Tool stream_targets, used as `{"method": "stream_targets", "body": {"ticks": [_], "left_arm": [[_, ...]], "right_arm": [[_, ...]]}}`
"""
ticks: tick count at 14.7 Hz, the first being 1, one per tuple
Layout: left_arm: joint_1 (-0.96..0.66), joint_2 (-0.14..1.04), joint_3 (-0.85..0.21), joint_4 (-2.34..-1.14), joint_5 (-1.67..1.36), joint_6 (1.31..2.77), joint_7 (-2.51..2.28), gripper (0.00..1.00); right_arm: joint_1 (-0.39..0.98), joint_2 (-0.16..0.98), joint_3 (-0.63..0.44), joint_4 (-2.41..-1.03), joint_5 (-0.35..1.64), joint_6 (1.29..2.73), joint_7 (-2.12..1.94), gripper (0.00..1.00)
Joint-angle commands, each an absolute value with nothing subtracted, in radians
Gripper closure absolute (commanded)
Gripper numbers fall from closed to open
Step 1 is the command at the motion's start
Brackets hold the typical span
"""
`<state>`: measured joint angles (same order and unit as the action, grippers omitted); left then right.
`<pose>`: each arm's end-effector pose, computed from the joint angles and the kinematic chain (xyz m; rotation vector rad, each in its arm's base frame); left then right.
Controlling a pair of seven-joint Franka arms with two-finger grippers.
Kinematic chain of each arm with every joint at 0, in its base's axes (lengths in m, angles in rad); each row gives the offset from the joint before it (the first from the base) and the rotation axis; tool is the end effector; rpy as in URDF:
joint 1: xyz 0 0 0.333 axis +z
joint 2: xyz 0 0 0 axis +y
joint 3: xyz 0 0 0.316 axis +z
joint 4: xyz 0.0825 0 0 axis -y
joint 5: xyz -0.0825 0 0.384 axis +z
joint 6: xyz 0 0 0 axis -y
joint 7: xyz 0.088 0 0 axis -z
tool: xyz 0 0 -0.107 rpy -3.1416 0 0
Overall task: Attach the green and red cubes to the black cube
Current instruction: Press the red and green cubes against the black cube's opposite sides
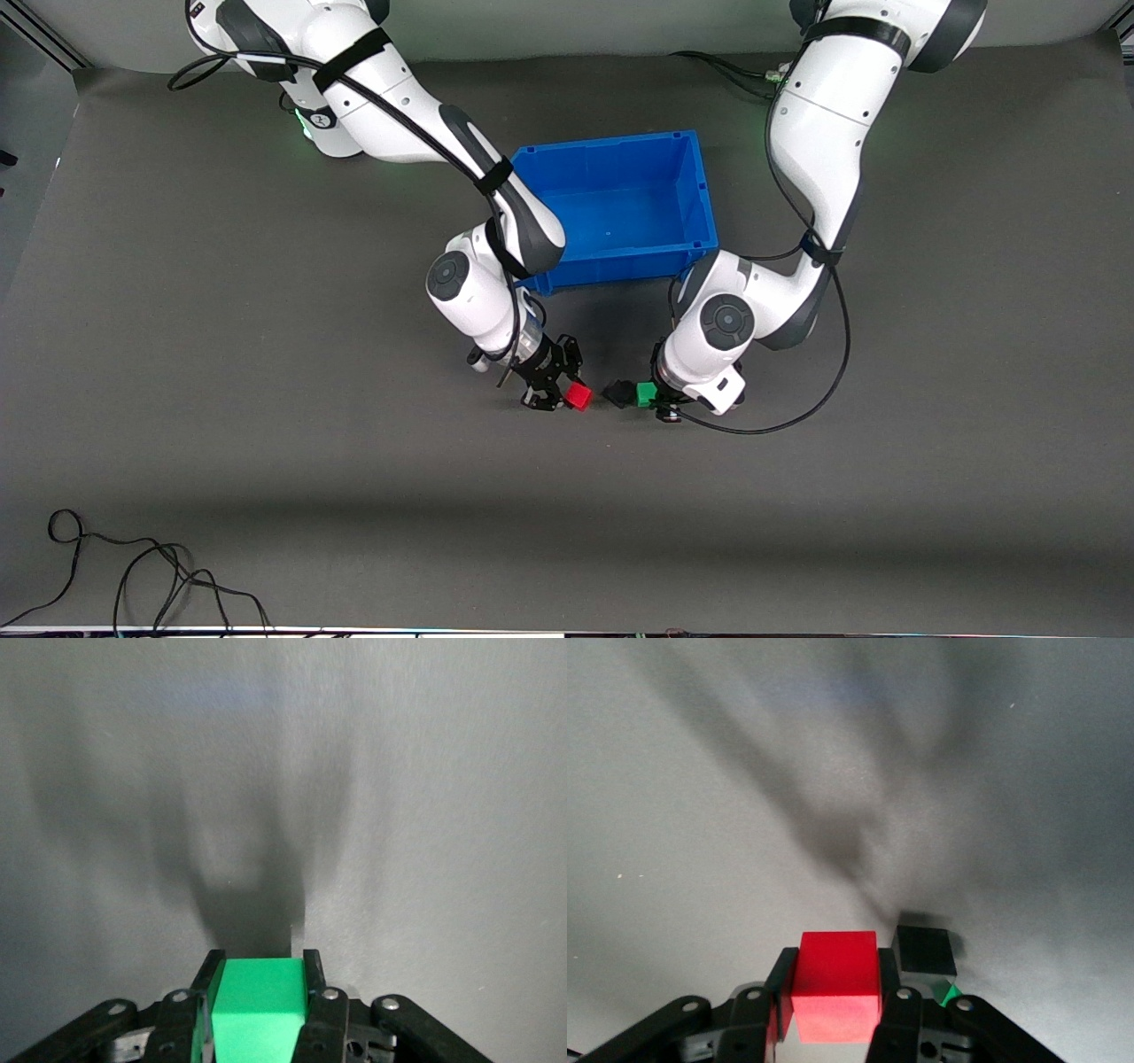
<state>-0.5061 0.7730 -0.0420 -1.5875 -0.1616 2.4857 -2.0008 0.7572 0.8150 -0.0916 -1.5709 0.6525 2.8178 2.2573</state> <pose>0.6081 -0.3653 0.1921 2.0885 2.1259 -0.1385 0.5839 0.4358 0.2033 -1.3009 2.3317 0.3126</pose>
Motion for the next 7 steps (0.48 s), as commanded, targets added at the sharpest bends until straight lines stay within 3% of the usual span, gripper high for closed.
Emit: {"method": "stream_targets", "body": {"ticks": [1,7], "left_arm": [[-0.525,0.811,-0.026,-1.537,-0.153,2.485,-1.959,1.00],[-0.526,0.841,-0.026,-1.494,-0.156,2.482,-1.959,1.00]], "right_arm": [[0.775,0.833,-0.104,-1.548,0.673,2.836,2.279,0.70],[0.781,0.834,-0.104,-1.545,0.661,2.838,2.287,0.68]]}}
